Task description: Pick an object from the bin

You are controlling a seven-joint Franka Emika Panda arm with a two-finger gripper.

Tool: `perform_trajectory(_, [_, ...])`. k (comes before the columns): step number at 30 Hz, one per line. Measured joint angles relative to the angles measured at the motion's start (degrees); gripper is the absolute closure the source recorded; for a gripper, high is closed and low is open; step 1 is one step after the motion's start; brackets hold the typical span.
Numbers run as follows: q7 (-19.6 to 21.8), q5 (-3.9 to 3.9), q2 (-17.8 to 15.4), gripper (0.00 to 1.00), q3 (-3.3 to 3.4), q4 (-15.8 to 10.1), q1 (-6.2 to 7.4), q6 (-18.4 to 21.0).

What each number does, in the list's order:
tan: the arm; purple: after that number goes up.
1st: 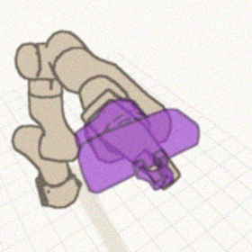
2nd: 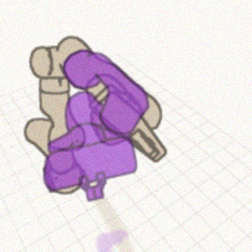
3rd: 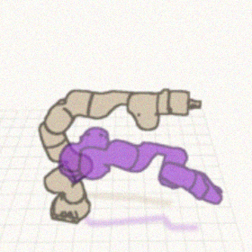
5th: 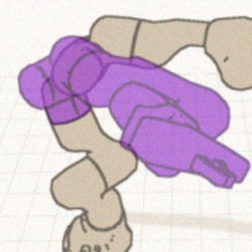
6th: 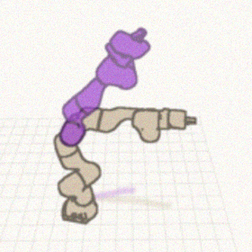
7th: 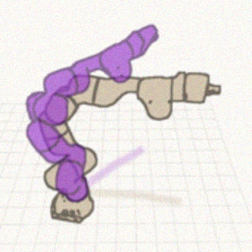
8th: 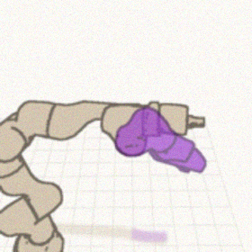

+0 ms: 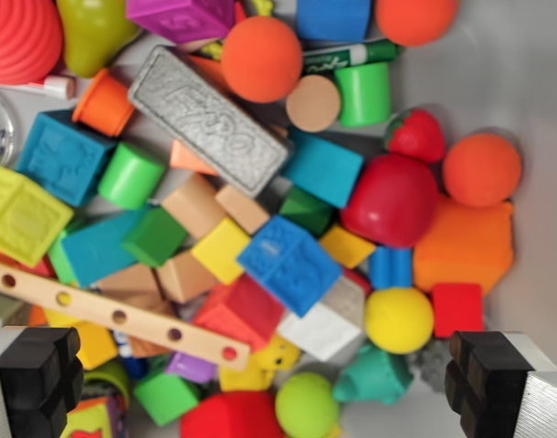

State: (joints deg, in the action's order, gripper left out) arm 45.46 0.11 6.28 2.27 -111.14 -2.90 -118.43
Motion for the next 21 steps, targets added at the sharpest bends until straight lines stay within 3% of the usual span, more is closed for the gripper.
perform_trajectory(21, [0.14, 0.0, -0.27, 0.0, -0.03, -0.66, 0.14, -0.06])
